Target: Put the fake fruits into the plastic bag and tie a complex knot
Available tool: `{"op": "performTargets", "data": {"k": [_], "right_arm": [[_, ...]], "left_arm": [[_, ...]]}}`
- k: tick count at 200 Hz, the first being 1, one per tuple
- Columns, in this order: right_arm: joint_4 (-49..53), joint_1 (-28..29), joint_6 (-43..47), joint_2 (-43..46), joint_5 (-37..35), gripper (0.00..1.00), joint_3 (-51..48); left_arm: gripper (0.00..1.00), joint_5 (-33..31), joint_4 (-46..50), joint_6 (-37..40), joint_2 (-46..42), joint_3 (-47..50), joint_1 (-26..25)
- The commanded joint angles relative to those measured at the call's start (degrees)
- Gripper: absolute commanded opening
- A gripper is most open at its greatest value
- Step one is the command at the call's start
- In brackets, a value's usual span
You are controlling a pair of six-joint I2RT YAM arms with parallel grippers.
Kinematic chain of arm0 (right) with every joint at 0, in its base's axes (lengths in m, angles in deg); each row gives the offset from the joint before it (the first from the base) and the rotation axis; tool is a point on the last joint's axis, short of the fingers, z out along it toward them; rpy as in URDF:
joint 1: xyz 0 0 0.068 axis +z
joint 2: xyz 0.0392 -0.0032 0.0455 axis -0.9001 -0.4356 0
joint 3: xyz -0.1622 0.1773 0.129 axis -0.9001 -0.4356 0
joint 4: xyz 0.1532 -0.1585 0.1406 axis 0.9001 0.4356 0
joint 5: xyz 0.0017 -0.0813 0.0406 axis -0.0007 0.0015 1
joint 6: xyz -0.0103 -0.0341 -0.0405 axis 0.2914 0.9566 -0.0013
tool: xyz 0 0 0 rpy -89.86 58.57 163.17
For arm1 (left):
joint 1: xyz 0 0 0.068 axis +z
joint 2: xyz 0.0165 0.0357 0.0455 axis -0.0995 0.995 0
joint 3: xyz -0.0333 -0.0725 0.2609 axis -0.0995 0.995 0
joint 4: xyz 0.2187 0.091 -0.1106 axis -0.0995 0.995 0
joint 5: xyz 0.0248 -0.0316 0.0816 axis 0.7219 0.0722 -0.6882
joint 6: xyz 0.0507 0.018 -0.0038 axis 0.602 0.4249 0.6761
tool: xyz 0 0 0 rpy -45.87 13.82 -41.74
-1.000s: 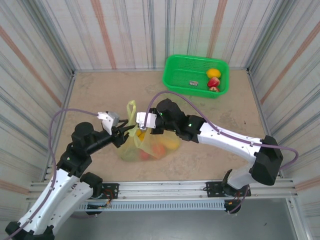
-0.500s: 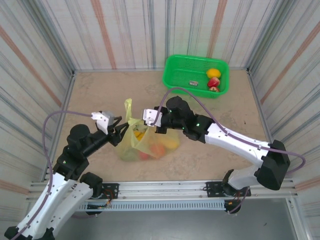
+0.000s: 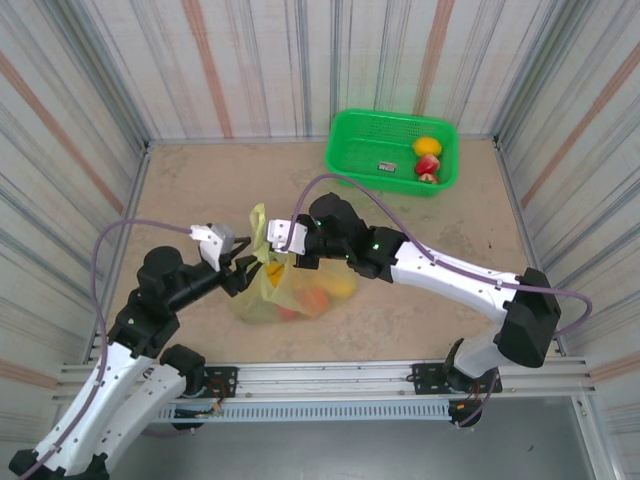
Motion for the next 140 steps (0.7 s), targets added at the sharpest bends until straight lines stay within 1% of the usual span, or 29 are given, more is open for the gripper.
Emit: {"op": "performTargets", "data": {"k": [1, 12, 21, 49, 74, 125, 140], "right_arm": [[1.5, 0.4, -2.1, -1.0, -2.6, 0.0, 2.2], [1.8, 0.3, -2.2, -1.0, -2.7, 0.0, 2.3], [1.8, 0.4, -2.2, -0.8, -2.7, 0.0, 2.3], [1.9, 0.3, -2.4, -0.1, -0.8, 0.0, 2.2], [1.5, 0.3, -2.5, 1.1, 2.0, 0.0, 1.6], [-0.1, -1.2, -4.8, 4.0, 6.3, 0.0, -0.1], [-0.2, -1.4, -5.2, 4.1, 6.0, 0.0, 0.2]], "left_arm": [[0.65, 3.0, 0.7, 1.3, -1.2, -0.2, -0.4], [0.65, 3.6, 0.7, 1.6, -0.8, 0.2, -0.4], [0.65, 2.6, 1.0, 1.5, -0.4, 0.0, -0.5], [0.68, -5.8, 0.8, 0.1, -0.1, -0.2, -0.5], [0.66, -10.1, 1.1, -0.7, 0.9, -0.7, -0.5], [0.56, -10.1, 1.0, 0.0, 1.1, -0.3, -0.3], [0.54, -8.5, 0.8, 0.2, 1.1, -0.2, -0.3]]}}
